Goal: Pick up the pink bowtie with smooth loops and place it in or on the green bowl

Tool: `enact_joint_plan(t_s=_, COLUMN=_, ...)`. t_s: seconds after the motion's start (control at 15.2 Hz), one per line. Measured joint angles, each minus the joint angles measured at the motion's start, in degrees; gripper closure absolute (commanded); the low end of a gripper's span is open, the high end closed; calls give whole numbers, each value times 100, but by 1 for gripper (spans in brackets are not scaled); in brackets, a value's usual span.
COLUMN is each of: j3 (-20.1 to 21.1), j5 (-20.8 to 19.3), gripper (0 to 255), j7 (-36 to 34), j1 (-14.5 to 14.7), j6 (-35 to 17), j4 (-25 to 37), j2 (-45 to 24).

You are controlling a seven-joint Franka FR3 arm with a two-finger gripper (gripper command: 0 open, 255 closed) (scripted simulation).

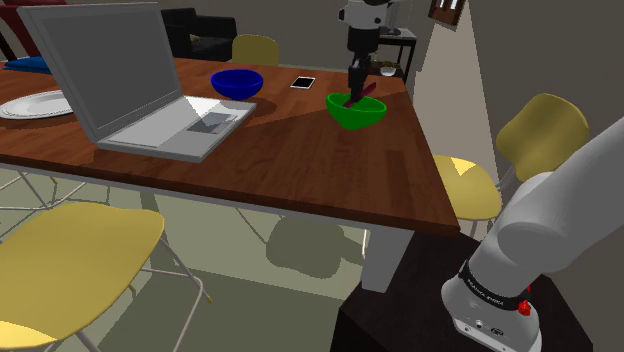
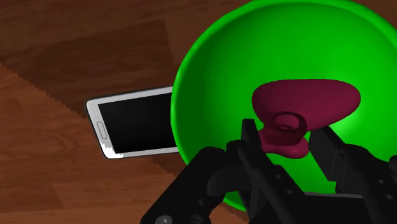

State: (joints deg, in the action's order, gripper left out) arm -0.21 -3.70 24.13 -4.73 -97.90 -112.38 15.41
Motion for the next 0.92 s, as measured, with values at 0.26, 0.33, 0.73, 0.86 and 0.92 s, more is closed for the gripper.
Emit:
enact_joint_plan(t_s=0.26, j3=0, j5=0, gripper=255, j7=0, j1=0, j6=-15, j4=-17, j2=4)
enact_joint_plan(t_s=0.33, j3=-1, j5=0, gripper=0, j7=0, j1=0, j6=-15, j4=-18, j2=4)
enact_joint_plan(t_s=0.73, j3=-1, j5=0, gripper=0, j7=0, j1=0, j6=-16, j4=-18, j2=5)
enact_joint_plan(t_s=0.86, j3=6, j5=3, gripper=0, j7=3, j1=3, j6=189, j4=191, j2=2)
enact_joint_plan(t_s=0.92, j3=11, j5=5, gripper=0, j7=6, j1=5, j6=357, j4=375, j2=-11)
